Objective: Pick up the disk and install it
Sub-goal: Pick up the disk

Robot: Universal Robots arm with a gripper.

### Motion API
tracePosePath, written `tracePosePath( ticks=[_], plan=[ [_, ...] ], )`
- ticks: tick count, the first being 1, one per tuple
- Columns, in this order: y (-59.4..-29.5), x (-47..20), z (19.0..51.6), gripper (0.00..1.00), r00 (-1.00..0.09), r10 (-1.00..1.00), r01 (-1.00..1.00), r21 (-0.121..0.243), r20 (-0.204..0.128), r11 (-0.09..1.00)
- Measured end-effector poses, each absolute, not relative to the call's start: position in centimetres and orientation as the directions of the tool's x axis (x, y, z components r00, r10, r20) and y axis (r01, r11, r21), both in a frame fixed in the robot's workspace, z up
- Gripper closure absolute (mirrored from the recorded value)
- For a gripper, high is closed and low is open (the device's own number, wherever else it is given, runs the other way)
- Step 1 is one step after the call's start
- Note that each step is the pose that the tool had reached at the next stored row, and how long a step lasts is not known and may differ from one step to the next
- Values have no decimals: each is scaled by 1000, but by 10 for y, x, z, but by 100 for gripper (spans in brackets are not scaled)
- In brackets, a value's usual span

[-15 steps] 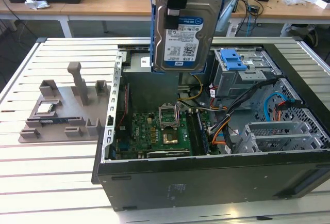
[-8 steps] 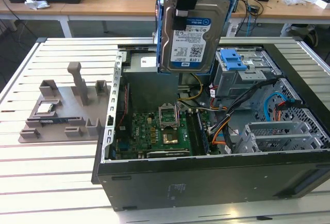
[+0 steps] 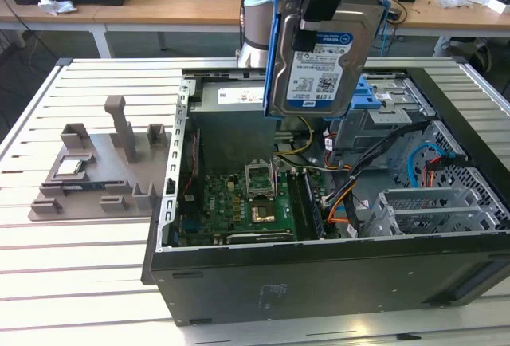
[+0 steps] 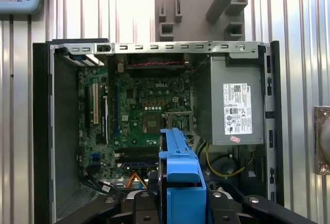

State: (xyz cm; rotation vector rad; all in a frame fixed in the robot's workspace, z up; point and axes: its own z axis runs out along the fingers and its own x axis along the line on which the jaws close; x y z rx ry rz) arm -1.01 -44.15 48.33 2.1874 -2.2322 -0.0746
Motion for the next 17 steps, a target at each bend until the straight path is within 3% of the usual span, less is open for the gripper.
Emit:
tracePosePath(
  ticks=[17],
  plan=[
    [-471, 3, 482, 63, -21, -1000, -999, 46, -22, 20]
  ],
)
